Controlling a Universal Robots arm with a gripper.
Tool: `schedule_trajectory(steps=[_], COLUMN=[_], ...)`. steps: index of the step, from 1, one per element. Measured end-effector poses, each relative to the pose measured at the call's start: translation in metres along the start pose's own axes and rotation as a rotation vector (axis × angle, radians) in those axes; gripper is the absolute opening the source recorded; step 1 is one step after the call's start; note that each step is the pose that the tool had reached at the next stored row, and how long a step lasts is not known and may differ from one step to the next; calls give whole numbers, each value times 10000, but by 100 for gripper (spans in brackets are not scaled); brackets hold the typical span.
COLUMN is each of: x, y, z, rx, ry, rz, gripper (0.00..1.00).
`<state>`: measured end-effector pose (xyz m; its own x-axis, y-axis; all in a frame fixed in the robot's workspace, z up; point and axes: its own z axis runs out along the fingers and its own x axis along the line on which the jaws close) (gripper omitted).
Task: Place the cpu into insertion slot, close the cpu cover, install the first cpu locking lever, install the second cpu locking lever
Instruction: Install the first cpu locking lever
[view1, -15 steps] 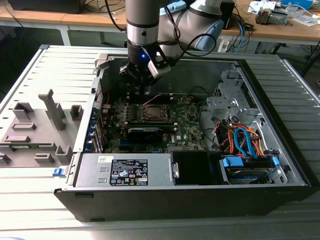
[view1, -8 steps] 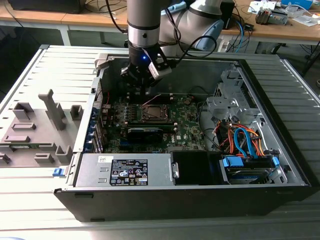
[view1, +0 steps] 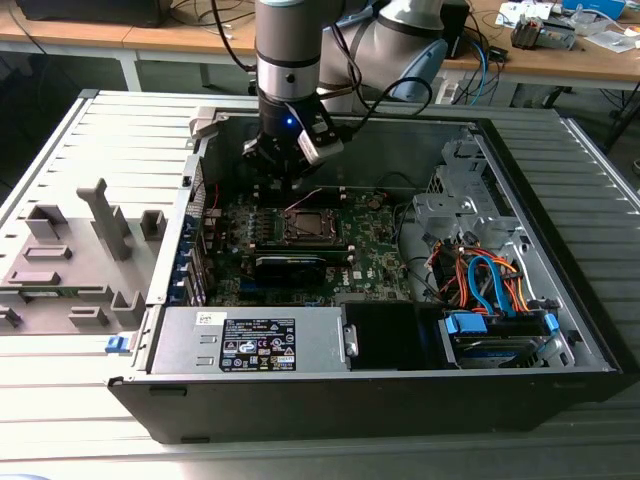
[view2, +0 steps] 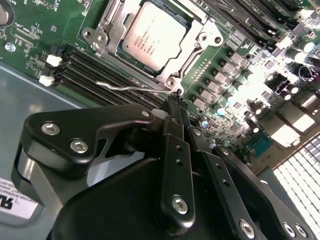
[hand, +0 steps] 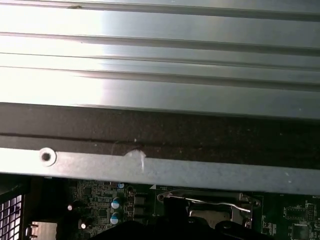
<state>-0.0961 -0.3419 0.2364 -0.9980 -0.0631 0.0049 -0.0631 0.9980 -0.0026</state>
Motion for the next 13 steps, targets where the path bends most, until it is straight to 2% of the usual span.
schedule_trajectory(steps=[7, 13], x=[-6, -16], y=[18, 64], z=[49, 109], rx=[1, 1], ry=[0, -1], rz=[-66, -131], gripper=[11, 11])
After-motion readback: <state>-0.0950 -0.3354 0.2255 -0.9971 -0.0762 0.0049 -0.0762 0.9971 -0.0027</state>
